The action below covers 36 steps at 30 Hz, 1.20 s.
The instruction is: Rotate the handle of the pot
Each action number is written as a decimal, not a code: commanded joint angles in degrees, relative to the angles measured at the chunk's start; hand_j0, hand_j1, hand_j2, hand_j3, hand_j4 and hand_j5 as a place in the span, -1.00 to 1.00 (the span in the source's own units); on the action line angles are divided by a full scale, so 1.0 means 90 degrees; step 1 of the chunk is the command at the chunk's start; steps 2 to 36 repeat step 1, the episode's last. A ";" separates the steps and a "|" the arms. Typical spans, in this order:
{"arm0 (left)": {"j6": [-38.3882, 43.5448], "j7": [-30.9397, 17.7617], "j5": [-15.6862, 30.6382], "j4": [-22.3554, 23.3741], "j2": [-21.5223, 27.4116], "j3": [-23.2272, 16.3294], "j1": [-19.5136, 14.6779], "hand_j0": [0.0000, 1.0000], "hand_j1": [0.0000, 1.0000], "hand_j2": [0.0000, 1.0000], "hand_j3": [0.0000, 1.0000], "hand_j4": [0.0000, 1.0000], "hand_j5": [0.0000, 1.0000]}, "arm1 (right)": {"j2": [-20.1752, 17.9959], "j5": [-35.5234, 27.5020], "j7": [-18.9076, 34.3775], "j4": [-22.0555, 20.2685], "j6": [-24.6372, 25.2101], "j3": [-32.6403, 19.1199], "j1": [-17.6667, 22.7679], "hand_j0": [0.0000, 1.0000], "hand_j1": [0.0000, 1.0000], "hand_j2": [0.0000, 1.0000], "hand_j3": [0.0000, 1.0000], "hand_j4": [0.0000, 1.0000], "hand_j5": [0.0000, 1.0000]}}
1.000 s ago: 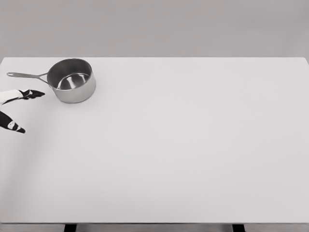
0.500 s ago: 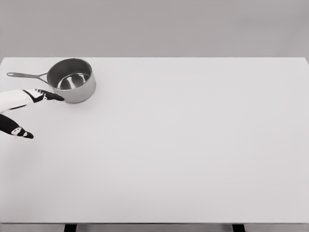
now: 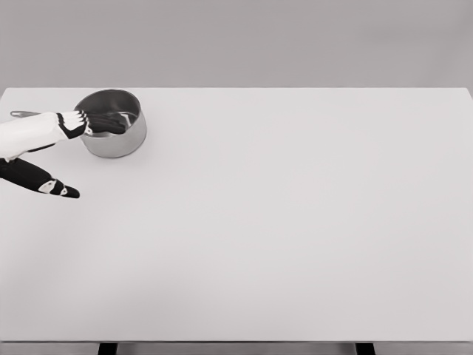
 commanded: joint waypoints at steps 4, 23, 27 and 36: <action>0.0017 0.0003 0.0069 -0.0049 0.0005 -0.0001 0.0000 1.00 1.00 1.00 1.00 1.00 1.00 | 0.0000 0.0001 0.0009 0.0006 0.0006 -0.0003 0.0000 1.00 1.00 1.00 1.00 1.00 1.00; 0.0017 0.0003 0.0069 -0.0049 0.0005 -0.0001 0.0000 1.00 1.00 1.00 1.00 1.00 1.00 | 0.0000 0.0001 0.0009 0.0006 0.0006 -0.0003 0.0000 1.00 1.00 1.00 1.00 1.00 1.00; 0.0017 0.0003 0.0069 -0.0049 0.0005 -0.0001 0.0000 1.00 1.00 1.00 1.00 1.00 1.00 | 0.0000 0.0001 0.0009 0.0006 0.0006 -0.0003 0.0000 1.00 1.00 1.00 1.00 1.00 1.00; 0.0017 0.0003 0.0069 -0.0049 0.0005 -0.0001 0.0000 1.00 1.00 1.00 1.00 1.00 1.00 | 0.0000 0.0001 0.0009 0.0006 0.0006 -0.0003 0.0000 1.00 1.00 1.00 1.00 1.00 1.00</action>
